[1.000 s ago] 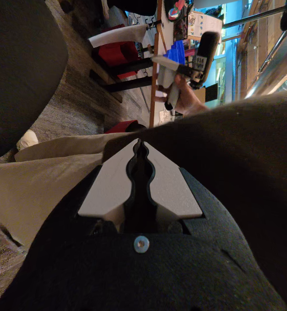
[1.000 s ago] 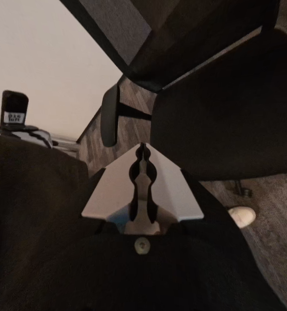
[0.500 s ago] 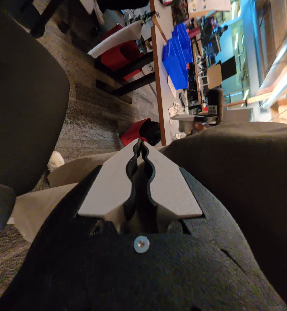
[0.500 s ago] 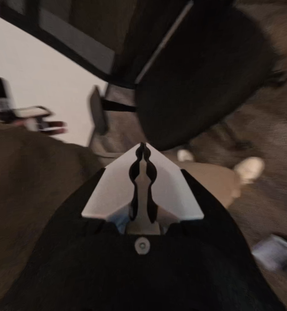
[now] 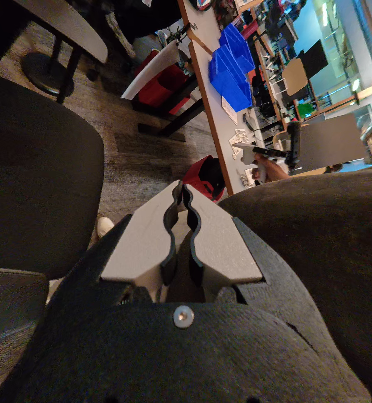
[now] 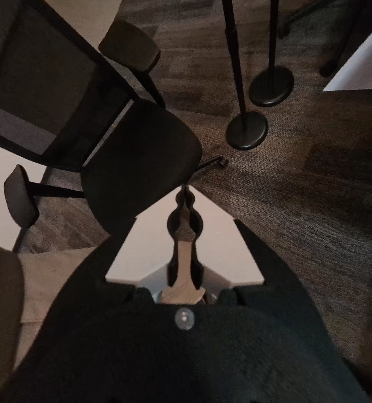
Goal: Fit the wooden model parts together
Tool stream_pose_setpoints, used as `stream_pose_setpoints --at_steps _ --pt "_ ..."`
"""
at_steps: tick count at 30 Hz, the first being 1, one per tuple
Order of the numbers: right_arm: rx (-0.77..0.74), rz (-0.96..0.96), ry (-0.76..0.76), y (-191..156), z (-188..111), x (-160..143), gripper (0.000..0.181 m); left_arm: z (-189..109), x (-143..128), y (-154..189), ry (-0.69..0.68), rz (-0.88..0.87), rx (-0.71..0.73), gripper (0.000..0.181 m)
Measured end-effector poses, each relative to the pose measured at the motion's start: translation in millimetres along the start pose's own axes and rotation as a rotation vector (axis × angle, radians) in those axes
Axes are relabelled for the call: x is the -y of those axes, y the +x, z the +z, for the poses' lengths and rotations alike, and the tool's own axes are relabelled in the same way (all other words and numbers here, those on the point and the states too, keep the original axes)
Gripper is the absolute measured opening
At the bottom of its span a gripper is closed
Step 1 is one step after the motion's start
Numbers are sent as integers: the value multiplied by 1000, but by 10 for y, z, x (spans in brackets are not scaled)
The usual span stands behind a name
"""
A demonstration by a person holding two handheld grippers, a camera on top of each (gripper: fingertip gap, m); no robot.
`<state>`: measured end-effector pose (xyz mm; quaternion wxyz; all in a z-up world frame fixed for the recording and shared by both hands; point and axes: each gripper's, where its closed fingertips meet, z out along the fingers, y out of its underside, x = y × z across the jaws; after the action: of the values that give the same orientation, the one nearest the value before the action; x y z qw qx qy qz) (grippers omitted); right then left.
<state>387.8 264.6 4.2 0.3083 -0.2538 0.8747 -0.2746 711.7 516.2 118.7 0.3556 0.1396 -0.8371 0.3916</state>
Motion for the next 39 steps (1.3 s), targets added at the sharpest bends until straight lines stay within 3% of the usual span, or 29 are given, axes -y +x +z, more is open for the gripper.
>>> stream_pose_setpoints --at_steps 4,8,12,18,20,24,27,30,32,36,39 --pt "-2 -104 -91 -8 -134 -136 0 5 122 -104 72 171 210 0" --pt "-143 -194 -37 378 -378 122 0 72 240 -45 82 272 342 0" --pt "-179 -191 5 657 -502 284 9 224 272 112 89 258 370 1" --pt "-277 -234 -44 958 -669 86 11 483 253 233 61 265 390 0" --pt "-308 -236 -27 986 -846 40 0 458 403 207 111 331 457 0" --pt "-499 -163 128 1150 -1291 154 0 276 796 149 303 440 574 0" --pt "-569 18 284 1198 -1516 249 0 260 894 119 340 445 517 0" --pt "-416 261 482 972 -1490 403 0 248 892 62 328 397 404 0" --pt "-376 319 576 809 -1468 494 0 228 892 15 313 391 357 0" --pt "-398 200 511 592 -1315 496 0 333 887 26 250 371 280 0" --pt "-523 -2 330 812 -1242 307 0 618 912 137 208 383 252 0"
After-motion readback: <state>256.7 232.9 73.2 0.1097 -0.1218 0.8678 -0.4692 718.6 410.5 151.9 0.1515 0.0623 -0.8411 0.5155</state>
